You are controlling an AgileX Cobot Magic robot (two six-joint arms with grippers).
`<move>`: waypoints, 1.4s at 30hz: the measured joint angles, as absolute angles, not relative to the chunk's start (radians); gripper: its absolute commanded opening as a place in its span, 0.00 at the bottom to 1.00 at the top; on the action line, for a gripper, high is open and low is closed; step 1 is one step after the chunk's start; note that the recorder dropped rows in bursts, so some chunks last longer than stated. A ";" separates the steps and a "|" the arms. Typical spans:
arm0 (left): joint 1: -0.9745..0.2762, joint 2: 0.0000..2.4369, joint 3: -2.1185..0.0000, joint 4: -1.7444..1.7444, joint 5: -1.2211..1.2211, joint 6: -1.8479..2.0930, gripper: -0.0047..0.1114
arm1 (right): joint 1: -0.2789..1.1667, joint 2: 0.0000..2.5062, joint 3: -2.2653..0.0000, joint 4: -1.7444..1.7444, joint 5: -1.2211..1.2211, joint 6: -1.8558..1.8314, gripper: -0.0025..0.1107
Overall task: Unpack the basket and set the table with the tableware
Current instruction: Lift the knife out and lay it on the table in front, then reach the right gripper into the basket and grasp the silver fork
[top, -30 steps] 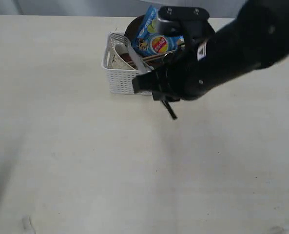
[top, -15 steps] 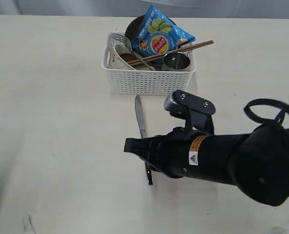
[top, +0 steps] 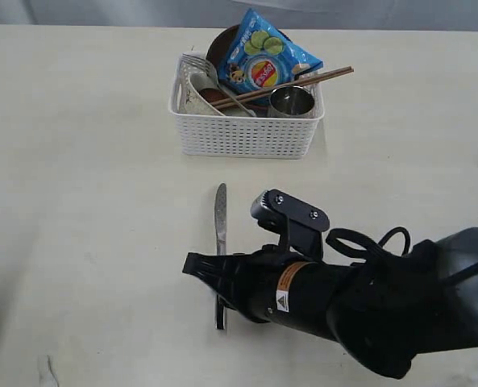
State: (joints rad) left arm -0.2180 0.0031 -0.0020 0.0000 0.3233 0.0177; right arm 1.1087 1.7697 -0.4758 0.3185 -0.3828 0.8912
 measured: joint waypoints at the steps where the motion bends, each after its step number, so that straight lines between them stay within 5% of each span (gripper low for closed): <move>1: -0.218 0.003 -0.002 0.000 0.323 0.018 0.04 | 1.109 1.774 -0.478 0.319 -0.390 0.894 0.02; 10: -0.218 0.003 -0.002 0.000 0.323 0.018 0.04 | 1.109 1.785 -0.489 0.319 -0.419 0.905 0.03; 17: -0.218 0.003 -0.002 0.000 0.323 0.018 0.04 | 1.109 1.785 -0.500 0.319 -0.407 0.905 0.38; 28: -0.218 0.003 -0.002 0.000 0.323 0.018 0.04 | 1.095 1.785 -0.532 0.317 -0.370 0.842 0.38; 42: -0.218 0.003 -0.002 0.000 0.323 0.018 0.04 | 0.789 1.591 -0.960 0.274 0.200 0.430 0.38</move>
State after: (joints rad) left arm -0.2180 0.0031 -0.0020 0.0000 0.3233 0.0177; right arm 0.7885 1.5914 -0.9600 0.2737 0.1997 0.4298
